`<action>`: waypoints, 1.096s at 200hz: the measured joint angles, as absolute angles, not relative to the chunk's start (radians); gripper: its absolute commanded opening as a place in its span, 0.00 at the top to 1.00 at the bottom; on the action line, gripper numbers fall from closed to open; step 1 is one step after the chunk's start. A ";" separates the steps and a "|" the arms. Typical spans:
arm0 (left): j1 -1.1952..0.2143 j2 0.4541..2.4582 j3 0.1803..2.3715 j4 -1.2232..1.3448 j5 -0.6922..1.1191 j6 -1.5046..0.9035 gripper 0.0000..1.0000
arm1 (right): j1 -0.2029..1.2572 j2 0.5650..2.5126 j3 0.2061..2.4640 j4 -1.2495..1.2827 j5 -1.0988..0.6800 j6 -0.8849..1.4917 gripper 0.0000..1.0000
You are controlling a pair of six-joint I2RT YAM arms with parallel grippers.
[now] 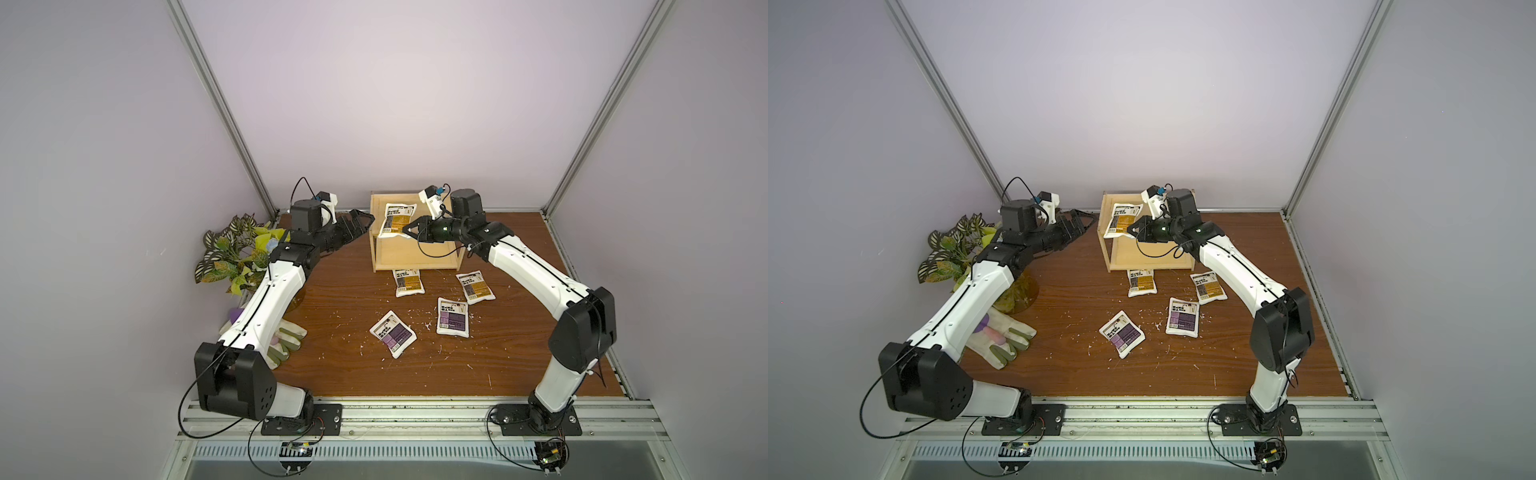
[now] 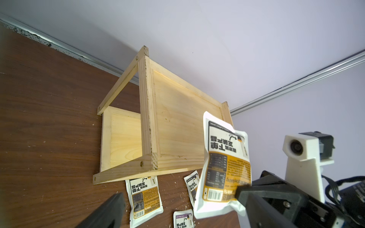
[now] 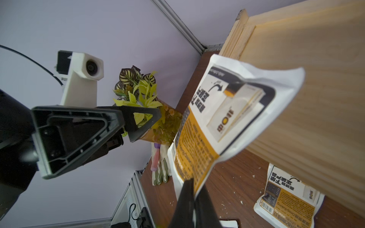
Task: Place the bagged coffee beans on the shelf by color
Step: Place the bagged coffee beans on the shelf.
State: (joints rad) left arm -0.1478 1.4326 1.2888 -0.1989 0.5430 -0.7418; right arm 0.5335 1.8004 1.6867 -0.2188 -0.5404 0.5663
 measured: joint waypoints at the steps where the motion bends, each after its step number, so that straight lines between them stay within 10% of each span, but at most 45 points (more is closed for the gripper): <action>1: -0.148 1.434 1.290 -0.199 0.543 -0.742 0.00 | 0.533 1.803 1.690 -0.220 -0.541 0.566 0.93; 178: -0.148 1.482 1.333 -0.198 0.541 -0.728 0.00 | 0.489 2.307 2.357 -0.536 -0.618 0.438 0.86; 219: -0.148 1.482 1.333 -0.198 0.541 -0.729 0.00 | 0.489 2.333 2.403 -0.551 -0.626 0.450 0.51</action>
State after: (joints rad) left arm -0.1478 1.4822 1.3327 -0.1978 0.5411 -0.7288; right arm 0.4889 2.3325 2.4035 -0.5514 -0.6262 0.4496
